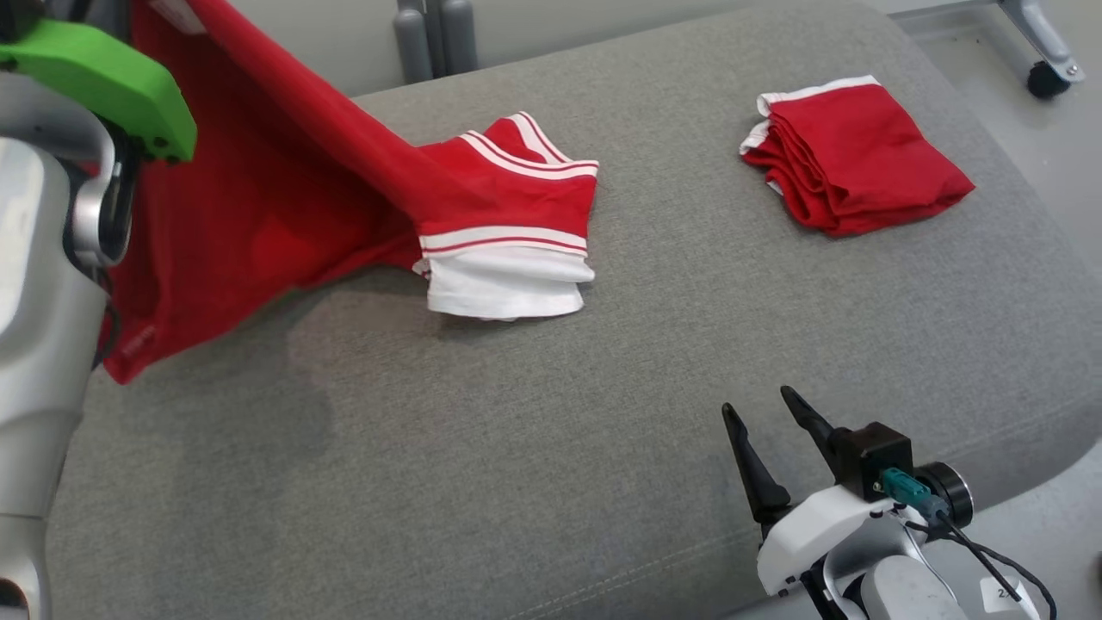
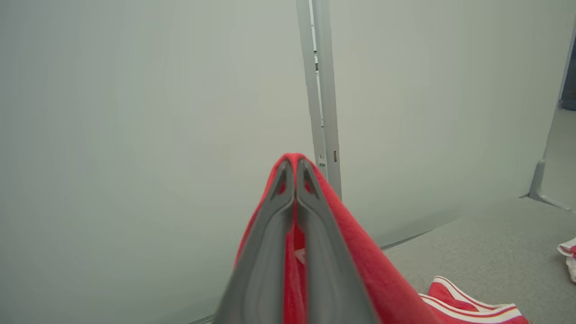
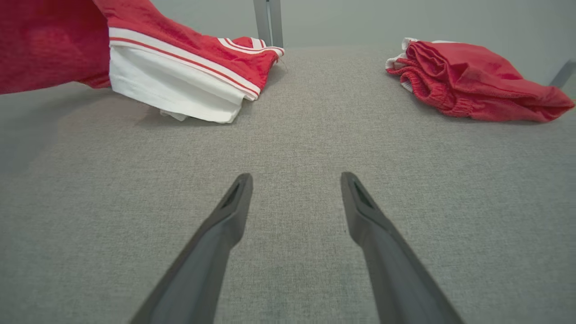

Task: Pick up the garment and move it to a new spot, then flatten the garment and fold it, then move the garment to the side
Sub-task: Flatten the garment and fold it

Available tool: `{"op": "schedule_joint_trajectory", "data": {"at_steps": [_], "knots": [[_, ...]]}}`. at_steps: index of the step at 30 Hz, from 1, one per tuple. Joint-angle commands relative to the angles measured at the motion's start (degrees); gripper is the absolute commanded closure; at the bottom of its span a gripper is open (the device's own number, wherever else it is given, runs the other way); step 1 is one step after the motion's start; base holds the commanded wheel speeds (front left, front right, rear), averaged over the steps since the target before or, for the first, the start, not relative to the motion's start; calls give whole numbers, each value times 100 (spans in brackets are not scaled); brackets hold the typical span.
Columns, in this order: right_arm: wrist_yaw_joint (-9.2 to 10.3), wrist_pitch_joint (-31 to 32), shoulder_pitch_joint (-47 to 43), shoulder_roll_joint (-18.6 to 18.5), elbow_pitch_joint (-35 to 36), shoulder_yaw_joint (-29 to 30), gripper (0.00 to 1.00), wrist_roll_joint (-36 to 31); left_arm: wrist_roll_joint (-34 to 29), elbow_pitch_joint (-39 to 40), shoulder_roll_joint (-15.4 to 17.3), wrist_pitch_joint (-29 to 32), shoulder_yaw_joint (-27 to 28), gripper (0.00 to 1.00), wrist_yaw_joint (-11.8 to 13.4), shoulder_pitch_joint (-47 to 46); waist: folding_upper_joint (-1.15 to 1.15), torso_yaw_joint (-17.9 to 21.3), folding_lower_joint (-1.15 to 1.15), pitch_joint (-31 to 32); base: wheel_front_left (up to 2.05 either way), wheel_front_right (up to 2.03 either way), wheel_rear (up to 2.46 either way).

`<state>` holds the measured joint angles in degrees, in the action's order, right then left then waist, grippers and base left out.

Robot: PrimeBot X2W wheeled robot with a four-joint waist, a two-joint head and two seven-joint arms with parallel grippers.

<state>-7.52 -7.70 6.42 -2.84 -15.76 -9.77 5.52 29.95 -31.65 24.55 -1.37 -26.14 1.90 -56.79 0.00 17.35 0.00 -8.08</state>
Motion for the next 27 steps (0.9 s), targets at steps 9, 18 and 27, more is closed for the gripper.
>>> {"op": "schedule_joint_trajectory", "data": {"at_steps": [9, 18, 27], "knots": [[7, -251, 198, -4, -141, 136, 0, 123, -146, -258, -373, -438, -262, 100, -456, -891, 0, 430, 0, -760, 0, 0, 0], [7, -222, 253, -4, -180, 459, 0, -126, 269, -231, -718, -838, -493, 100, -768, 47, 0, -625, 0, -648, 0, 0, 0], [7, 1, 13, -7, -2, 599, 0, -317, 807, 482, -236, -630, -260, 100, -348, 1904, 0, -1539, 0, -231, 0, 0, 0]]}}
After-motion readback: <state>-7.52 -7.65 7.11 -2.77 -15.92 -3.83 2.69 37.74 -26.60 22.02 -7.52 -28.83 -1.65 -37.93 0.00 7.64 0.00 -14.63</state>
